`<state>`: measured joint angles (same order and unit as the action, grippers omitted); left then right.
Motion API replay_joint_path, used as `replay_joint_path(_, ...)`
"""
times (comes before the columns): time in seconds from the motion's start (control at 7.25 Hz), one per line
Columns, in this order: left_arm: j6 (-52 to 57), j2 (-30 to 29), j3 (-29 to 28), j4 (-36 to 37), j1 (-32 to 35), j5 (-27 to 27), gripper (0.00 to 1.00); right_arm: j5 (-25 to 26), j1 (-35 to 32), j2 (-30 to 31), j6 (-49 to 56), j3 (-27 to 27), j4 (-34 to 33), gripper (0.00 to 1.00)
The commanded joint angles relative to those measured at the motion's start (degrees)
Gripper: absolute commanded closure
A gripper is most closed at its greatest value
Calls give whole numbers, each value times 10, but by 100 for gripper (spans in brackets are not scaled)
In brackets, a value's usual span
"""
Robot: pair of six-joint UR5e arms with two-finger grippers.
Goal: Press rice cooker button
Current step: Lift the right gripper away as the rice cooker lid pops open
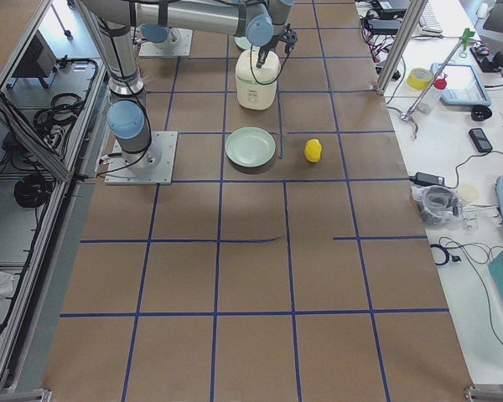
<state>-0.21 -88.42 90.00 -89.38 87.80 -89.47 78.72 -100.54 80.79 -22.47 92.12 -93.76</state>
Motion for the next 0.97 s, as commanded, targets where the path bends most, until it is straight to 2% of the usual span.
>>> replay_joint_path(0.0, 0, 0, 0, 0, 0, 0, 0, 57, 6, 2, -4, -85, 52, 0)
replay_joint_path(0.14, 0, 0, 0, 0, 0, 0, 0, 75, 14, 2, 1, -122, 93, 0)
replay_joint_path(0.41, 0, 0, 0, 0, 0, 0, 0, 80, 45, 7, 15, -144, 113, 0)
replay_joint_path(0.55, 0, 0, 0, 0, 0, 0, 0, 99, 64, 16, 86, -144, 121, 0)
replay_joint_path(0.83, 0, 0, 0, 0, 0, 0, 0, 106, 123, 39, 195, -143, 150, 0)
